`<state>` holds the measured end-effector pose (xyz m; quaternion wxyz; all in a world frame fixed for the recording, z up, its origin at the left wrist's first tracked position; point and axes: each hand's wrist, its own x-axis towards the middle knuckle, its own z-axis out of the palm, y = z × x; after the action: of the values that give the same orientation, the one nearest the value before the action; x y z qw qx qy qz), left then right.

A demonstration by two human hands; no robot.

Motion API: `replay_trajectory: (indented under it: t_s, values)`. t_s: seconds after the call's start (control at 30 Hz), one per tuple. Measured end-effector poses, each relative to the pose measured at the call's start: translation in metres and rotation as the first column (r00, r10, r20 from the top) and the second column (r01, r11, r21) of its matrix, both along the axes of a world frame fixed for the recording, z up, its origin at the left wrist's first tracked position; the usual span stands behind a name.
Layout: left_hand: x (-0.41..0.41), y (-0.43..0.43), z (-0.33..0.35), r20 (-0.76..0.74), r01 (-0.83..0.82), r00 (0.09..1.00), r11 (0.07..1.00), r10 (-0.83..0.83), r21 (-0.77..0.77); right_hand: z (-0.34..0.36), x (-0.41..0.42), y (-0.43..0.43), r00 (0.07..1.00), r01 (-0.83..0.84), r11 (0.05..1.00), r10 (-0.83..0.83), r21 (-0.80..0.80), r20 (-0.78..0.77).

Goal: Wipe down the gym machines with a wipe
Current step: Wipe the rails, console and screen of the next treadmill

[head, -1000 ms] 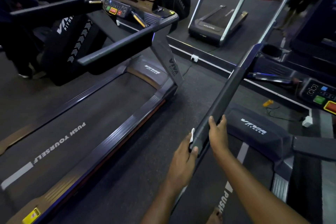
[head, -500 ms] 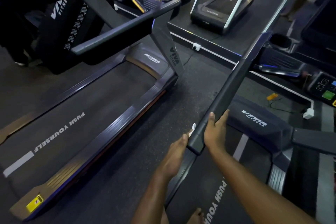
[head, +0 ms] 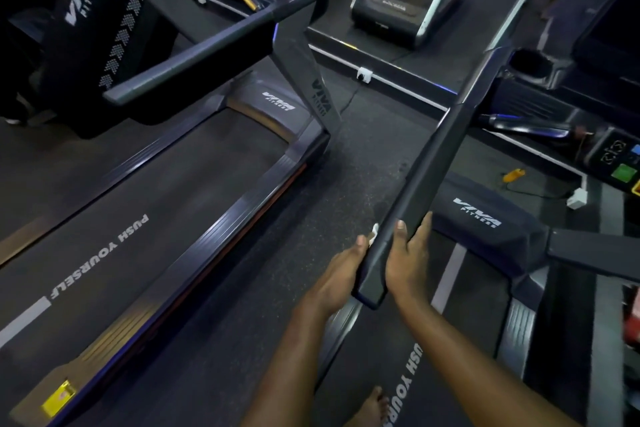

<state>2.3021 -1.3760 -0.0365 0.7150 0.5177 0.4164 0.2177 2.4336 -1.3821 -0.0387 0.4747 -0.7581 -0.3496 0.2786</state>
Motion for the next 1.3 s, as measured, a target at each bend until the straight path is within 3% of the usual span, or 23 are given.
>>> replay_trajectory:
  t_s: [0.1, 0.37, 0.53, 0.67, 0.8, 1.03, 1.17, 1.3]
  values:
    - [0.015, 0.028, 0.008, 0.049, 0.064, 0.997, 0.998, -0.065, 0.017, -0.004, 0.000, 0.000, 0.999, 0.030, 1.000, -0.029, -0.009, 0.034]
    - [-0.026, -0.005, -0.009, 0.090, 0.161, 0.981, 0.980, -0.172, 0.118, 0.000, -0.006, -0.001, 0.997, 0.082, 0.997, -0.082, -0.013, 0.014]
    - [0.019, 0.047, 0.006, 0.051, 0.176, 0.982, 0.976, -0.184, 0.131, 0.002, -0.006, -0.001, 0.996, 0.088, 0.996, -0.088, -0.014, 0.032]
    - [-0.004, 0.018, -0.008, 0.128, 0.177, 0.971, 0.964, -0.204, 0.198, 0.009, -0.009, -0.001, 0.995, 0.096, 0.995, -0.096, -0.018, 0.012]
    - [-0.020, -0.001, -0.027, 0.151, 0.146, 0.974, 0.978, -0.169, 0.150, 0.011, -0.011, -0.002, 0.995, 0.099, 0.994, -0.099, -0.042, -0.003]
    - [0.028, 0.059, -0.023, 0.063, 0.179, 0.980, 0.973, -0.190, 0.146, 0.010, -0.010, -0.003, 0.995, 0.104, 0.993, -0.104, -0.062, 0.009]
    - [-0.007, 0.019, -0.036, 0.172, 0.183, 0.964, 0.976, -0.201, 0.117, 0.012, -0.011, -0.001, 0.993, 0.115, 0.992, -0.116, -0.048, -0.003]
    - [-0.009, 0.017, -0.052, 0.178, 0.175, 0.965, 0.979, -0.193, 0.108, 0.008, -0.010, 0.000, 0.992, 0.124, 0.991, -0.125, -0.044, -0.022]
